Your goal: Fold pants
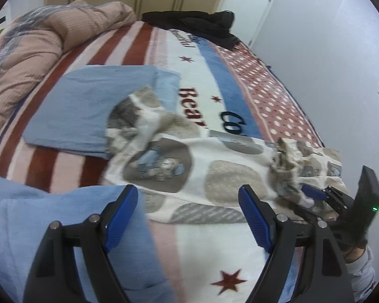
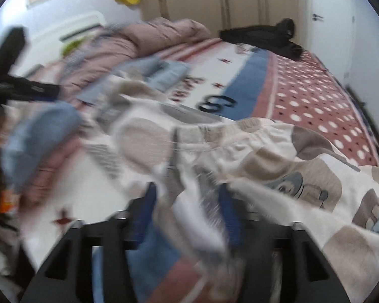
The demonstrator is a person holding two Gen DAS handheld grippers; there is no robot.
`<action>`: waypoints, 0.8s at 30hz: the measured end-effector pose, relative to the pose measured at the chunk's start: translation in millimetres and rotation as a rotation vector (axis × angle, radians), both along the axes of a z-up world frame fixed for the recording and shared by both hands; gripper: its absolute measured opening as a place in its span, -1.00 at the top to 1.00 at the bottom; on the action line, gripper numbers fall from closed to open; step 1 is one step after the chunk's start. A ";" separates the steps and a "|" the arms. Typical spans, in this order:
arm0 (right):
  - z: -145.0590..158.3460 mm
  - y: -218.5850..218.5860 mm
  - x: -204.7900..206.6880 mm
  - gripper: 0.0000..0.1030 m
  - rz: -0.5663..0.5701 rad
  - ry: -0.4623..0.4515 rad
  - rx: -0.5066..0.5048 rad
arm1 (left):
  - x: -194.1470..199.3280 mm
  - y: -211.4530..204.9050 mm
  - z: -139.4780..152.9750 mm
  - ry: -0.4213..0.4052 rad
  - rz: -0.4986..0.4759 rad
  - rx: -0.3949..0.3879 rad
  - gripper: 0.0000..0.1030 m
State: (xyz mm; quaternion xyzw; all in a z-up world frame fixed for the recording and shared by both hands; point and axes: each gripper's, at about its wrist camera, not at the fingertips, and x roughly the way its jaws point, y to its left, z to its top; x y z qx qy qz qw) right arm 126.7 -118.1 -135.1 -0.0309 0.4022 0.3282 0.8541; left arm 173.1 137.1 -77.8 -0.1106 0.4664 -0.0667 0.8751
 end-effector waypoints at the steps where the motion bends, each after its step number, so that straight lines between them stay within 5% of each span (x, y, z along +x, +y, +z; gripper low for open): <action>1: 10.5 -0.8 -2.8 -0.01 0.007 -0.011 0.008 | 1.1 -5.3 0.3 -0.002 -0.011 -0.006 -0.53; 7: 43.8 -49.2 -22.4 -0.12 -0.086 -0.080 0.032 | 18.1 -66.4 -9.9 -0.002 -0.139 -0.073 -0.59; 11: 36.1 -86.8 -21.8 -0.12 -0.209 -0.086 -0.060 | 41.6 -112.3 -31.4 0.021 -0.194 -0.125 -0.59; 15: 22.8 -117.8 -24.9 -0.12 -0.282 -0.044 -0.046 | 65.0 -149.2 -55.0 0.045 -0.227 -0.154 -0.59; 16: 20.4 -123.6 -26.8 -0.12 -0.295 -0.039 -0.041 | 71.0 -158.0 -63.3 0.062 -0.232 -0.173 -0.50; 18: 17.7 -136.1 -32.4 -0.12 -0.325 -0.038 -0.030 | 74.6 -165.6 -71.9 0.083 -0.232 -0.181 0.01; 19: 16.9 -140.9 -34.9 -0.12 -0.338 -0.040 -0.028 | 74.4 -169.7 -76.3 0.096 -0.233 -0.179 0.48; 22: 17.3 -156.8 -45.4 -0.12 -0.381 -0.055 -0.015 | 61.1 -169.7 -70.7 0.045 -0.239 -0.150 0.79; 24: 18.0 -166.1 -52.0 -0.12 -0.405 -0.064 -0.004 | 43.4 -163.1 -62.7 -0.005 -0.229 -0.134 0.79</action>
